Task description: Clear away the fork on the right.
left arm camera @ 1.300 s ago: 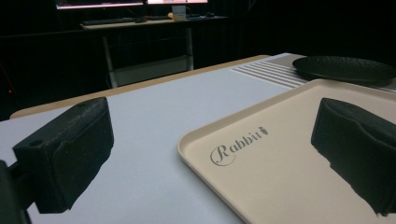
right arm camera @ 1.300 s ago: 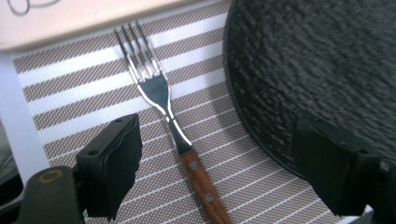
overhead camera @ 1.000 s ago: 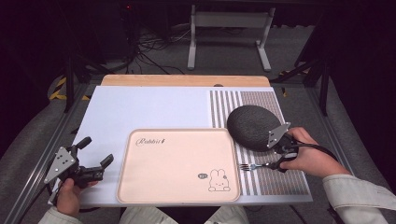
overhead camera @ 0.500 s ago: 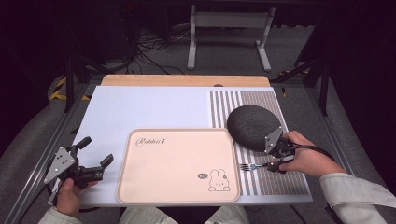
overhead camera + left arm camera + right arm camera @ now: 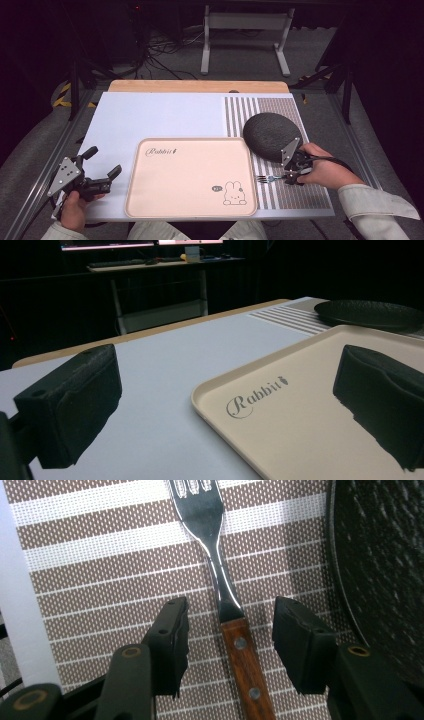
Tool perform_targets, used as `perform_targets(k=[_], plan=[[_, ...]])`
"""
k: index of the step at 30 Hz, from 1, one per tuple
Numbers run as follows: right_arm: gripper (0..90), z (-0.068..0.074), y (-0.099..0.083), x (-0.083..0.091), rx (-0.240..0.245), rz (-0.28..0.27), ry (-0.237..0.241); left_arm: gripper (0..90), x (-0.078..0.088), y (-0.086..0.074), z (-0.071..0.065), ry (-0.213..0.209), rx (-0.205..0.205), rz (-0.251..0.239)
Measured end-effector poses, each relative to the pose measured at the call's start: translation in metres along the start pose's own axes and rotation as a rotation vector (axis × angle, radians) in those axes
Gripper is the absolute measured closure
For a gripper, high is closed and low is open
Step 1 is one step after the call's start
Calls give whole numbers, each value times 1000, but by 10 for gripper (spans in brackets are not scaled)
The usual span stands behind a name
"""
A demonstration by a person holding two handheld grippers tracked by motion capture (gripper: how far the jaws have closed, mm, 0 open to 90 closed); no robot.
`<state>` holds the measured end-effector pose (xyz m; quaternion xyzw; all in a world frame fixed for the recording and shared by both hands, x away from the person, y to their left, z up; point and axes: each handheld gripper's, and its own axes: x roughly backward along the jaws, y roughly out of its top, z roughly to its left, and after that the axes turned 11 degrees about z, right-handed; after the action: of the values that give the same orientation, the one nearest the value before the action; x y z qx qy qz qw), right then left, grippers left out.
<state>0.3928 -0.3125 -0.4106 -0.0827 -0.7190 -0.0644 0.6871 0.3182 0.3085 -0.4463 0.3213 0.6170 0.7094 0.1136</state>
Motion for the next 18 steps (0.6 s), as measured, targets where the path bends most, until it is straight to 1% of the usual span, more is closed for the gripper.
perform_targets(k=[3,4,6,9,10,12,14,15,17,18], plan=[[528,-1,0,-2,1,-2,-2,0,0,0,0,-3,-4,7],[542,-1,1,-2,9,-1,5,0,0,0,0,-3,-4,7],[582,-1,1,-3,5,3,7,0,0,0,0,-4,-4,7],[636,-4,2,-4,22,8,14,0,0,0,1,-3,0,4],[657,-4,2,-4,22,4,22,0,0,0,1,-3,0,4],[705,-4,3,-4,37,-3,19,0,0,0,0,-3,0,-1],[739,-4,4,-4,37,5,23,0,0,0,0,-3,-3,1],[742,-3,4,-4,46,4,18,0,0,0,0,-3,-2,1],[781,-3,5,-3,69,11,24,0,0,0,0,-3,-2,1],[781,-3,5,-3,69,11,24,0,0,0,0,-3,-2,1]])
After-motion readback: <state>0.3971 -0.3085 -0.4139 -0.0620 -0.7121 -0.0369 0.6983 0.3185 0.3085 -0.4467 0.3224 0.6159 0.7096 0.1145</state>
